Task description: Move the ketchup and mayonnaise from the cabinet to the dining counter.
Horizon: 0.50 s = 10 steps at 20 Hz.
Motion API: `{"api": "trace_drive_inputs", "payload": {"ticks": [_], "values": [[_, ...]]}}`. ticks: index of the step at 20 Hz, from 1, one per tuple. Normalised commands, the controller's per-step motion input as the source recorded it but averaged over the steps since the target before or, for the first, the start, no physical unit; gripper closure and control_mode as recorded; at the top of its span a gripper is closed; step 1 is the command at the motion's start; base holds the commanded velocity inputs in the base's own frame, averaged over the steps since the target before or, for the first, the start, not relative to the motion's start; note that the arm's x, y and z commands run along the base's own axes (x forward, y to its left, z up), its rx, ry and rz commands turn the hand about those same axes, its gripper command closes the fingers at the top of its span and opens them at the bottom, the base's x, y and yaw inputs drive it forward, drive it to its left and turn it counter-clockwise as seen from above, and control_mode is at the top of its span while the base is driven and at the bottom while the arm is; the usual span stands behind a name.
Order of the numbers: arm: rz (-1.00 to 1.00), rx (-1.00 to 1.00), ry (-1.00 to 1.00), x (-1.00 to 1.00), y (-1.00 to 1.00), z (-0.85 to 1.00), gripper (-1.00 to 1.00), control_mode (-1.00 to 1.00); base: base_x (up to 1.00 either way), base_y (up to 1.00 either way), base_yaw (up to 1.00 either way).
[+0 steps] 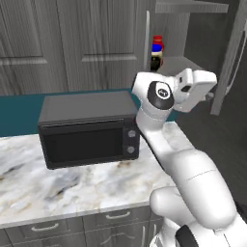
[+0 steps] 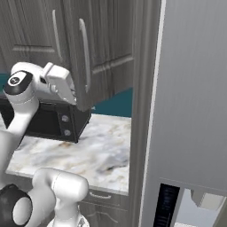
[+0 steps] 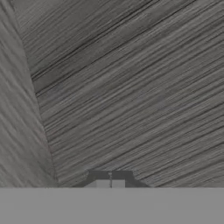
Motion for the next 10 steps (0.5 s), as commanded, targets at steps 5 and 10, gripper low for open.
{"api": "trace_drive_inputs", "payload": {"ticks": [5, 10], "values": [[-0.1, 0.0, -0.18, -0.98, -1.0, 0.0, 1.0, -1.0, 0.0, 0.0, 0.0], [-0.02, 0.0, -0.13, -0.49, -0.93, -0.04, 1.0, -1.0, 0.0, 0.0, 0.0]]}}
